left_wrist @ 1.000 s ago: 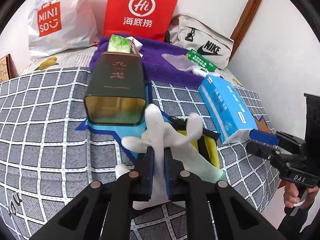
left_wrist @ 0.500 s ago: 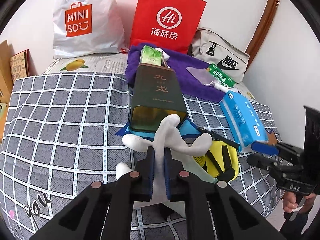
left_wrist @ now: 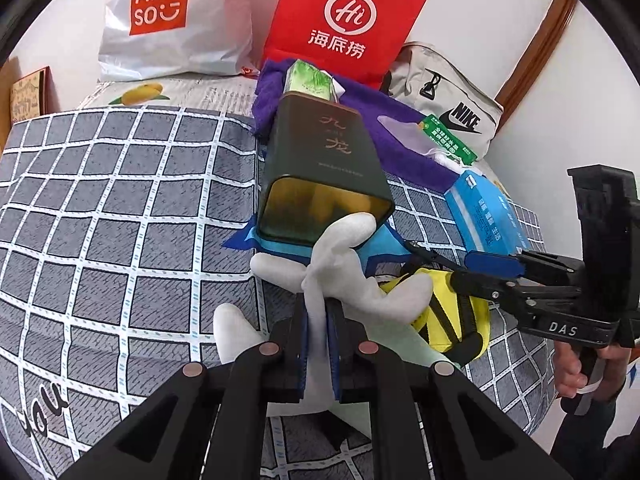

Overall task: Organize soft objects
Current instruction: 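Grip the yellow-black pouch with the right tool while the left tool holds the glove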

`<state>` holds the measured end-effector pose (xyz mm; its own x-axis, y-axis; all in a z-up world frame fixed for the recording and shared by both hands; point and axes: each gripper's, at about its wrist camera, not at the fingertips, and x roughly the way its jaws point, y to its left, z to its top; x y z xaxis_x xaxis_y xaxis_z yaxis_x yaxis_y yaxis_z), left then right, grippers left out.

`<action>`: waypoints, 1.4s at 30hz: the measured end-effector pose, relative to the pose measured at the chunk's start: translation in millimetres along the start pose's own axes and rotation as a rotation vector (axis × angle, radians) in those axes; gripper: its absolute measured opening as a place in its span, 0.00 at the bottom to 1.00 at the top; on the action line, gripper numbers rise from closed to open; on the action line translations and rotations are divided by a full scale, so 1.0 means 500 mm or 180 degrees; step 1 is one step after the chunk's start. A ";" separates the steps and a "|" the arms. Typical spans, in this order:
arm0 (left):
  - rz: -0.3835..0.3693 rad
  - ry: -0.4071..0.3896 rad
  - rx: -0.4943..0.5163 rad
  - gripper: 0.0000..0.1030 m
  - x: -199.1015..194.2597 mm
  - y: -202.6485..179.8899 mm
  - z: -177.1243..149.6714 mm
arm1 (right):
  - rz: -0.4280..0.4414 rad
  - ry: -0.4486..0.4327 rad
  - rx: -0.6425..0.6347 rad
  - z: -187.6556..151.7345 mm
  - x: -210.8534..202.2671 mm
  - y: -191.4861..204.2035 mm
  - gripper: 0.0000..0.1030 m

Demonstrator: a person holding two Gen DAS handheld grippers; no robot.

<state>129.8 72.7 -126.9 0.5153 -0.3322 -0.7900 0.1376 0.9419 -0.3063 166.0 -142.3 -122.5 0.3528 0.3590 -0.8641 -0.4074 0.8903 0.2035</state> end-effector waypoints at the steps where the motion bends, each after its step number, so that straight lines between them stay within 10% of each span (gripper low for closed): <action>1: -0.0002 0.0009 0.0003 0.09 0.003 0.000 0.000 | -0.0023 0.0004 -0.0028 -0.001 0.002 0.003 0.44; 6: -0.0039 0.0045 0.0011 0.09 0.016 -0.004 0.002 | -0.0047 0.0034 -0.0125 -0.006 0.007 0.007 0.26; 42: -0.0033 0.0115 0.0099 0.09 0.019 -0.022 -0.008 | 0.0439 -0.0140 0.0518 -0.115 -0.025 -0.036 0.33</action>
<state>129.7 59.0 -133.1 0.4829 -0.3430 -0.8057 0.1693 0.9393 -0.2984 120.6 -179.1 -141.8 0.3410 0.4894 -0.8027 -0.3143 0.8640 0.3933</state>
